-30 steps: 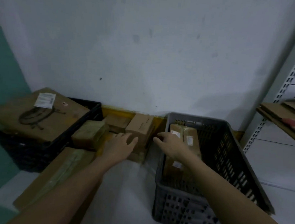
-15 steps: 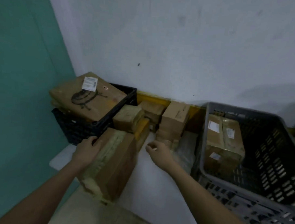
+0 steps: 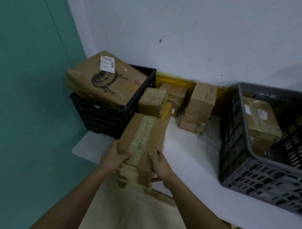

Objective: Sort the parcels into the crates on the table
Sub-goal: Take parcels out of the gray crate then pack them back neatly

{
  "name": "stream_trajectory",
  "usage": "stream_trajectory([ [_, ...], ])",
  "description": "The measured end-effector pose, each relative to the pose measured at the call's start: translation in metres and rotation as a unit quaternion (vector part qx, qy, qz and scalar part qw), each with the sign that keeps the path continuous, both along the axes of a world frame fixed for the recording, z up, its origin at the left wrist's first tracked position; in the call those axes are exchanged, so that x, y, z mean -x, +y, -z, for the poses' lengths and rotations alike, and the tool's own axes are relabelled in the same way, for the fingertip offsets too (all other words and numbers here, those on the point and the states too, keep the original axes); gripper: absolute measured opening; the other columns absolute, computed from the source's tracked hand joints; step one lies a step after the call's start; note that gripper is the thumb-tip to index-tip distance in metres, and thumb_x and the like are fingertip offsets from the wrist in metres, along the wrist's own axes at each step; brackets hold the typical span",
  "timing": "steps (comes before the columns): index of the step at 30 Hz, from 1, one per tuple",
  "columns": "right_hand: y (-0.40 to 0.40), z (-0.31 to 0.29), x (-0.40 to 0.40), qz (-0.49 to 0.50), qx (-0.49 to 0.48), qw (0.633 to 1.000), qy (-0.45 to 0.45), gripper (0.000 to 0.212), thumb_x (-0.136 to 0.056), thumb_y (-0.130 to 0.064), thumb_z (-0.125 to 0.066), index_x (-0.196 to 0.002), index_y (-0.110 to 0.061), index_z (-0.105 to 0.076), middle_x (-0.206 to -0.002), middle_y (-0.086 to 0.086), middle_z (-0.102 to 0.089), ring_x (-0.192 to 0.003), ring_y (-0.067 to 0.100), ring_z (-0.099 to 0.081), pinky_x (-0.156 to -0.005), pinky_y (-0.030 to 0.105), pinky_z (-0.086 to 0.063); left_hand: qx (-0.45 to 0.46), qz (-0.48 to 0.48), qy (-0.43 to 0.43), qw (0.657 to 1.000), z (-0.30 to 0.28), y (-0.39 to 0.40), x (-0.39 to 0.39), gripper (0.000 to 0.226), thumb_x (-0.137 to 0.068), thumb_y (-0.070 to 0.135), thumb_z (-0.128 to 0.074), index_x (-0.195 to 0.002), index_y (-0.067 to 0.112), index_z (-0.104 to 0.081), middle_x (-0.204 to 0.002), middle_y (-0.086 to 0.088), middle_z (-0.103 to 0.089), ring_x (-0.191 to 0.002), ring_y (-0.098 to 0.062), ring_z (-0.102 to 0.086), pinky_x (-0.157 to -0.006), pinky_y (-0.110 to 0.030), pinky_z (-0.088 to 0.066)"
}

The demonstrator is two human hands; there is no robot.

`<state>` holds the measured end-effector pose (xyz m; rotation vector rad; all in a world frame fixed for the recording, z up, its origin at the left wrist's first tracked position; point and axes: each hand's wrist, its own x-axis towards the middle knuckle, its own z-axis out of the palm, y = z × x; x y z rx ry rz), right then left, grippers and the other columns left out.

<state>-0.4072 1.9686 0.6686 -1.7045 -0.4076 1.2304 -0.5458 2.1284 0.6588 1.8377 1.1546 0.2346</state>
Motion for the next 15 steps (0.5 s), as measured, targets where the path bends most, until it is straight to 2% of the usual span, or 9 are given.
stream_trajectory([
  [1,-0.001,0.002,0.001,0.008,0.000,1.000,0.004,0.060,-0.101,-0.054,-0.040,-0.154,-0.034,-0.021,-0.143,0.002,-0.051,-0.117,0.029,-0.059,-0.084,0.049,-0.059,0.016,0.005,0.002,1.000,-0.001,0.002,0.000,0.078,-0.074,0.056,-0.078,-0.139,0.032,-0.042,-0.115,0.015,-0.061,-0.094,-0.008,-0.063,-0.061,-0.015,-0.049],
  [2,-0.002,0.003,0.002,0.014,-0.001,1.000,0.007,0.058,-0.101,-0.054,-0.040,-0.153,-0.034,-0.024,-0.141,0.002,-0.052,-0.115,0.028,-0.060,-0.082,0.048,-0.060,0.041,0.011,0.001,0.999,-0.001,0.006,0.000,0.078,-0.068,0.058,-0.082,-0.133,0.034,-0.045,-0.109,0.018,-0.061,-0.090,-0.005,-0.063,-0.062,-0.017,-0.052],
  [4,-0.005,0.003,0.004,0.023,0.003,1.000,0.010,0.054,-0.102,-0.054,-0.040,-0.151,-0.034,-0.030,-0.138,0.002,-0.055,-0.114,0.028,-0.061,-0.079,0.046,-0.061,0.097,0.032,0.003,0.995,0.002,0.016,0.001,0.083,-0.054,0.062,-0.087,-0.123,0.036,-0.049,-0.108,0.014,-0.064,-0.094,-0.010,-0.065,-0.080,-0.031,-0.058],
  [6,-0.009,0.004,0.005,0.029,0.011,0.999,0.009,0.051,-0.102,-0.053,-0.040,-0.149,-0.034,-0.034,-0.136,0.001,-0.057,-0.115,0.027,-0.060,-0.079,0.046,-0.060,0.130,0.070,0.028,0.989,0.001,0.025,0.002,0.085,-0.050,0.066,-0.086,-0.121,0.035,-0.050,-0.109,0.009,-0.066,-0.096,-0.017,-0.068,-0.084,-0.041,-0.059],
  [8,-0.018,0.006,0.007,0.046,0.025,0.999,-0.004,0.047,-0.102,-0.053,-0.041,-0.145,-0.035,-0.037,-0.134,-0.001,-0.058,-0.114,0.024,-0.060,-0.081,0.046,-0.058,0.150,0.104,0.065,0.981,-0.001,0.026,0.004,0.080,-0.059,0.075,-0.076,-0.125,0.037,-0.048,-0.112,0.007,-0.066,-0.096,-0.019,-0.068,-0.073,-0.037,-0.059],
  [10,-0.029,0.009,0.010,0.072,0.030,0.997,-0.024,0.046,-0.101,-0.050,-0.042,-0.144,-0.032,-0.041,-0.129,-0.002,-0.060,-0.108,0.020,-0.062,-0.078,0.041,-0.058,0.166,0.125,0.070,0.976,0.000,0.019,0.005,0.074,-0.068,0.080,-0.064,-0.127,0.040,-0.045,-0.110,0.012,-0.064,-0.094,-0.013,-0.065,-0.064,-0.030,-0.053],
  [13,-0.046,0.014,0.017,0.119,0.020,0.990,-0.071,0.045,-0.100,-0.049,-0.045,-0.138,-0.025,-0.048,-0.117,-0.008,-0.062,-0.096,0.011,-0.065,-0.064,0.023,-0.054,0.167,0.138,0.011,0.976,0.005,0.000,0.001,0.065,-0.076,0.070,-0.065,-0.131,0.038,-0.049,-0.111,0.018,-0.063,-0.094,-0.003,-0.061,-0.067,-0.023,-0.049],
  [15,-0.054,0.015,0.021,0.157,0.007,0.983,-0.096,0.044,-0.097,-0.056,-0.050,-0.129,-0.025,-0.051,-0.111,-0.011,-0.064,-0.093,0.008,-0.067,-0.063,0.018,-0.052,0.141,0.153,-0.023,0.978,0.006,-0.011,-0.005,0.058,-0.081,0.060,-0.068,-0.130,0.035,-0.051,-0.115,0.015,-0.064,-0.096,-0.001,-0.060,-0.071,-0.021,-0.047],
])
